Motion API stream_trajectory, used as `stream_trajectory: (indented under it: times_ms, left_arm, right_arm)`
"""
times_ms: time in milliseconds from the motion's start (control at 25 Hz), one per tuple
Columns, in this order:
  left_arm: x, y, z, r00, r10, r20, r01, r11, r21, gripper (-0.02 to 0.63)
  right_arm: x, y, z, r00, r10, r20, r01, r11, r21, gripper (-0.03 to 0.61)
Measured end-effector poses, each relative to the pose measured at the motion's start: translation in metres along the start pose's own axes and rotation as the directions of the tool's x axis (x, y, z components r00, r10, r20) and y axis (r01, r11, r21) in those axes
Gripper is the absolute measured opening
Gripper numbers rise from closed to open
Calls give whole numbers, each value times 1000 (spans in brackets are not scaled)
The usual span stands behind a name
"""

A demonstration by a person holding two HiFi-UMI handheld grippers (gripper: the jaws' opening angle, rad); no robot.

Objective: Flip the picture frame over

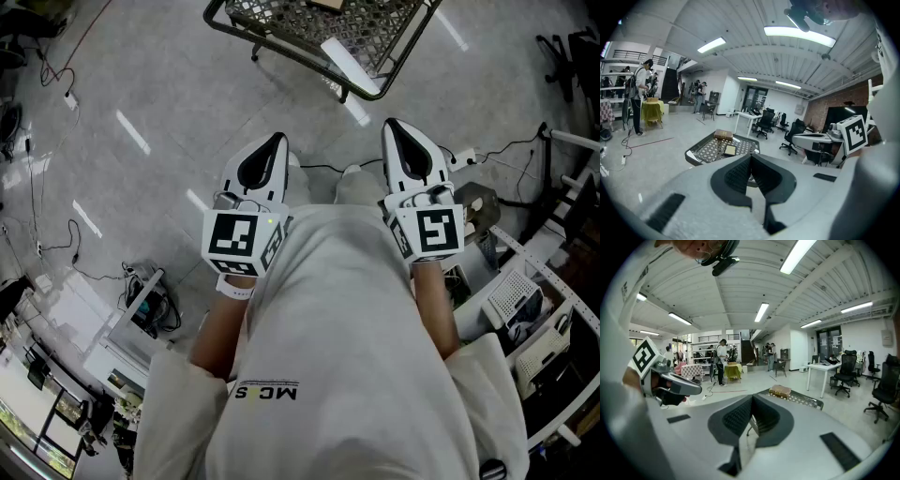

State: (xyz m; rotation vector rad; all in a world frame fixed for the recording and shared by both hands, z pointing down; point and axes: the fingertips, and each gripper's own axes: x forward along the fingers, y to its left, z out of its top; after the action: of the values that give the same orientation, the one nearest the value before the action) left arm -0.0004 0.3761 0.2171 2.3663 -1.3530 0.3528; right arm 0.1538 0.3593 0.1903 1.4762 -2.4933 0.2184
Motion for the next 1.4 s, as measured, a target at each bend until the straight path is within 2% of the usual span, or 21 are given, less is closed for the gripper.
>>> stream_trajectory:
  times_ms: [200, 320, 440, 680, 920, 1120, 1240, 1400]
  left_arm:
    - [-24, -57, -8, 999, 49, 0, -49, 999, -14, 25]
    - [-33, -93, -14, 995, 93, 22, -92, 995, -24, 25]
    - [-35, -122, -22, 992, 126, 31, -125, 992, -33, 25]
    - [-42, -152, -30, 983, 181, 42, -179, 983, -48, 25]
    - [-46, -138, -27, 969, 243, 46, -240, 968, -70, 25]
    - [-25, -107, -25, 968, 250, 28, -246, 964, -101, 25]
    - [-2, -74, -19, 970, 241, 19, -237, 966, -105, 25]
    - [36, -11, 4, 975, 223, 18, -220, 969, -117, 25]
  right_arm:
    - [-52, 1, -14, 997, 68, -34, -68, 998, -13, 15]
    - [-76, -3, -20, 992, 129, -16, -130, 990, -53, 15]
    - [-94, -12, -23, 985, 170, 22, -169, 984, -50, 15]
    - [-118, -28, -28, 976, 214, 51, -213, 977, -28, 15]
    - [-99, -25, -25, 965, 257, 60, -257, 966, -14, 15]
    - [-61, -25, -22, 961, 273, 38, -272, 962, -19, 15]
    - [-23, -27, -25, 963, 271, 16, -270, 963, -20, 15]
    - [43, -37, -25, 971, 237, -22, -237, 971, 28, 15]
